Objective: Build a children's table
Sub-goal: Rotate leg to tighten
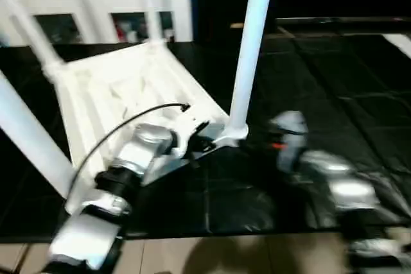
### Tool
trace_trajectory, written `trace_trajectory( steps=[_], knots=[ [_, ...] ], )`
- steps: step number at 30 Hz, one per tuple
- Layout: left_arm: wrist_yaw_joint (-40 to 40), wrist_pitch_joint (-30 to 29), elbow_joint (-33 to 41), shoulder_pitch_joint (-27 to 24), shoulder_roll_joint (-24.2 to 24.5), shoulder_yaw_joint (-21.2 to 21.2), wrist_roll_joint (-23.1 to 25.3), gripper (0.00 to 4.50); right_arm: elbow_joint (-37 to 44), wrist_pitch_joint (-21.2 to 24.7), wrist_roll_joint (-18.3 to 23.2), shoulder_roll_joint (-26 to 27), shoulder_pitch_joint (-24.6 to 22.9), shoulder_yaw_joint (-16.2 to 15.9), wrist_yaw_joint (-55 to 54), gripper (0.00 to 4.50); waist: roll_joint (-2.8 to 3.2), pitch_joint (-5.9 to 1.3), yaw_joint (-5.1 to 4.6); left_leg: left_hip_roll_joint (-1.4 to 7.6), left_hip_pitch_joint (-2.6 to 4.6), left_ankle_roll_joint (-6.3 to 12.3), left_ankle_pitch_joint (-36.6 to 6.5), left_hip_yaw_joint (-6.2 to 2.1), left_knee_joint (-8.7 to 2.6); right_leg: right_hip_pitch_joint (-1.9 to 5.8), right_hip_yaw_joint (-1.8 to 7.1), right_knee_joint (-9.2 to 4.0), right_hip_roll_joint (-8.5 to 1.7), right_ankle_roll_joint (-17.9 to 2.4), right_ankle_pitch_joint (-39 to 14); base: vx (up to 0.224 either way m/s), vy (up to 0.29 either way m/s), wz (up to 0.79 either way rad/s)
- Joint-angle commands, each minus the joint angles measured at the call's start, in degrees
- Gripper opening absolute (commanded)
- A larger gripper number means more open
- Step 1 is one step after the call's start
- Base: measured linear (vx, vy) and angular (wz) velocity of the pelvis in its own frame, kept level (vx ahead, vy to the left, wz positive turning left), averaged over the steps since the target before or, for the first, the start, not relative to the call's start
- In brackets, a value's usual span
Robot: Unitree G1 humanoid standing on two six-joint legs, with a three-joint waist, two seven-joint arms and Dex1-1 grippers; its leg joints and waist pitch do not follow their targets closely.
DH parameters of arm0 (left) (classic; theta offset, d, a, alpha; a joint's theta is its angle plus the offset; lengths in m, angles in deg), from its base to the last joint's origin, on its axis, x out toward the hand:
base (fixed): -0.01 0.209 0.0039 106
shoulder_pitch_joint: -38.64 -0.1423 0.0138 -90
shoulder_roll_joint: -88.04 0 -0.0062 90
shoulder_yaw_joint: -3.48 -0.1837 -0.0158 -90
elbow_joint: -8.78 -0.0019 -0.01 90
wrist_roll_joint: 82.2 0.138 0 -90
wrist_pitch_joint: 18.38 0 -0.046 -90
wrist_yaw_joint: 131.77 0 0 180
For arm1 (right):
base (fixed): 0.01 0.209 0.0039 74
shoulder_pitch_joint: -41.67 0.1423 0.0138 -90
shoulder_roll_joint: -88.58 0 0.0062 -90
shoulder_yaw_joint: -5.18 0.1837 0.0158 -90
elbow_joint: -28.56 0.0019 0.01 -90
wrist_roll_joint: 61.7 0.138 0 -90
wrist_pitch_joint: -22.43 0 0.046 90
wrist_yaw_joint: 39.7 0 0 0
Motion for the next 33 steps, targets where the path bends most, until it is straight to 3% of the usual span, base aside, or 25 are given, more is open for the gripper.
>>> trace_trajectory(
  steps=[1, 7, 8, 16, 18, 22, 24, 33],
  knots=[
    [5.3, 3.2, 0.1, 1.7, 1.7, -1.9, 0.5, 0.00, 1.7, -0.6, 1.6, -2.9, -0.1, 0.1, 6.2, 4.20, -0.57, -3.95, 0.52, 4.50, -0.11, 7.31, -3.8, -1.78, -3.25, 3.67, 4.86, -3.80, -6.55, -6.0, -9.1, 0.000, 0.000, 0.00],
    [13.1, 8.5, -0.7, 2.0, 4.5, -4.6, 0.8, 0.00, 2.2, -1.3, 1.9, -7.0, 0.0, -2.0, 13.0, 4.45, -0.46, -4.03, 2.07, 4.71, 0.11, 7.41, -3.0, -1.76, -3.13, 3.31, 4.83, -3.78, -6.51, -5.2, -10.8, 0.000, 0.000, 0.00],
    [17.6, 11.0, -0.3, 1.7, 5.8, -5.9, 0.6, 0.00, 1.3, -3.0, 0.7, -7.6, 0.9, -3.8, 14.6, 4.45, -0.65, -4.05, 2.25, 4.75, 0.16, 7.12, -3.1, -1.73, -3.21, 3.31, 4.80, -3.76, -6.55, -5.2, -11.2, 0.000, 0.000, 0.00],
    [26.3, 16.9, 0.8, 0.9, 8.3, -9.6, 1.0, 0.00, -0.4, -5.9, -0.8, -6.8, 4.2, -9.0, 22.5, 4.45, -0.51, -4.11, 3.54, 5.31, 0.54, 6.22, -3.5, -1.71, -3.23, 2.83, 5.19, -3.33, -6.81, -6.5, -10.7, 0.000, 0.000, 0.00],
    [27.1, 17.4, 1.0, 1.0, 8.5, -10.0, 1.1, 0.00, -1.7, -6.1, -0.8, -5.9, 5.5, -10.1, 24.3, 4.45, -0.56, -4.24, 3.91, 5.29, 0.35, 6.10, -2.7, -1.74, -3.21, 3.03, 5.24, -2.97, -6.86, -6.9, -9.8, 0.000, 0.000, 0.00],
    [27.7, 18.6, 0.4, 1.2, 8.5, -10.4, 1.3, 0.00, -3.4, -6.4, -0.7, -4.7, 7.2, -12.4, 27.3, 4.09, -0.56, -4.31, 4.27, 5.52, 0.56, 5.94, -2.4, -1.75, -3.17, 2.86, 5.37, -2.75, -6.98, -7.2, -8.7, 0.000, 0.000, 0.00],
    [27.9, 18.9, 0.2, 1.3, 8.4, -10.5, 1.3, 0.00, -4.4, -7.0, -0.9, -4.3, 7.7, -13.1, 28.1, 3.99, -0.52, -4.34, 4.26, 5.42, 0.33, 5.99, -2.1, -1.75, -3.13, 2.99, 5.33, -2.70, -6.97, -7.2, -8.4, 0.000, 0.000, 0.00],
    [27.3, 19.5, 0.0, 1.0, 8.0, -10.8, 1.6, 0.00, -8.8, -8.5, -1.5, -2.5, 9.9, -14.1, 29.3, 3.29, -0.59, -4.34, 4.19, 5.37, 0.21, 5.66, -2.1, -1.78, -3.13, 3.04, 5.30, -2.79, -6.98, -6.5, -9.9, 0.000, 0.000, 0.00]
  ],
)
